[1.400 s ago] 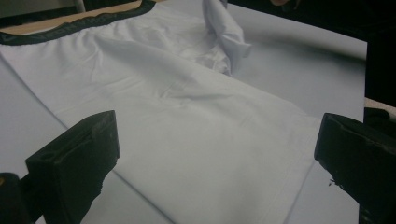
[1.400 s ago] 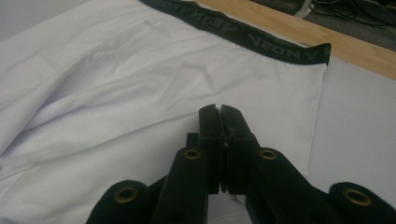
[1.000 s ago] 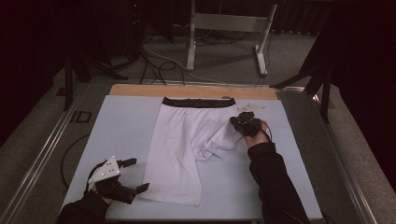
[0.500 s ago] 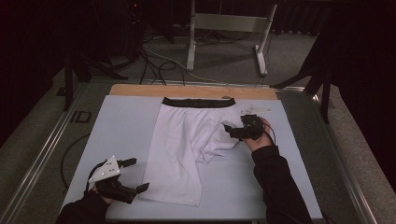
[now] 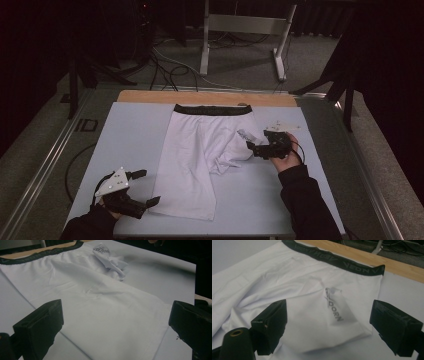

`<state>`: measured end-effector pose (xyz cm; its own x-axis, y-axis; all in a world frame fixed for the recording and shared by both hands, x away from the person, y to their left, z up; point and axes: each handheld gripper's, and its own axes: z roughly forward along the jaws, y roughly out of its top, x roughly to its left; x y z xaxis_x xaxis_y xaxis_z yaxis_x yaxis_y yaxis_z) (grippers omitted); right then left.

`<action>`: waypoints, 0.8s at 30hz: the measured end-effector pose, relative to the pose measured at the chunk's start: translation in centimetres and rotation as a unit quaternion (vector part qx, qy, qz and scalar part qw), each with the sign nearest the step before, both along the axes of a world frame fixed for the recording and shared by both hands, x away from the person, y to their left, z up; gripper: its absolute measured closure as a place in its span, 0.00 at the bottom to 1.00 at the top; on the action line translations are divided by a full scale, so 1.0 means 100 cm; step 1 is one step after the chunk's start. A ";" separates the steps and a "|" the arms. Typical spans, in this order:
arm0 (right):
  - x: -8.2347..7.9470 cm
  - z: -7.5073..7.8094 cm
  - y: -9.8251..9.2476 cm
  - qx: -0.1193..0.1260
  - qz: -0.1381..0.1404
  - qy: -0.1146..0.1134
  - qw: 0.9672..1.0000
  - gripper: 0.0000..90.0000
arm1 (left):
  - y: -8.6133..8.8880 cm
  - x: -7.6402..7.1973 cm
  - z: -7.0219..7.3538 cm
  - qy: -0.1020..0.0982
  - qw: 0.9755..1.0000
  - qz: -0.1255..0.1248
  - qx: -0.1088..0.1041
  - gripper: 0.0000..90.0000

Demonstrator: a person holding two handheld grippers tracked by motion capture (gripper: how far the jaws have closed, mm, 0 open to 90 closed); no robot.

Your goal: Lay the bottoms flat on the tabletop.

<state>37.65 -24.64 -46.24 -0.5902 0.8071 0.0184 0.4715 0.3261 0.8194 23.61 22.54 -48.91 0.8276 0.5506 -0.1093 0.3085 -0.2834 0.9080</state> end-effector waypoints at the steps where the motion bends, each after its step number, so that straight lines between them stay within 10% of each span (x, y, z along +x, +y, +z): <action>1: 0.000 0.000 0.000 0.000 0.000 0.000 1.000 0.17 | 0.000 0.000 0.000 0.000 1.000 0.000 0.000 0.01; 9: -0.028 -0.004 0.000 0.013 0.019 -0.001 1.000 0.18 | 0.000 0.000 0.000 0.000 1.000 0.000 0.001 0.01; 17: -0.053 -0.011 0.017 0.039 0.060 0.002 0.997 0.45 | 0.000 0.000 0.000 -0.001 1.000 0.000 0.001 0.01; 24: -0.050 -0.038 0.038 -0.017 0.107 0.026 0.994 0.59 | 0.000 0.000 0.000 -0.001 1.000 -0.001 0.000 0.01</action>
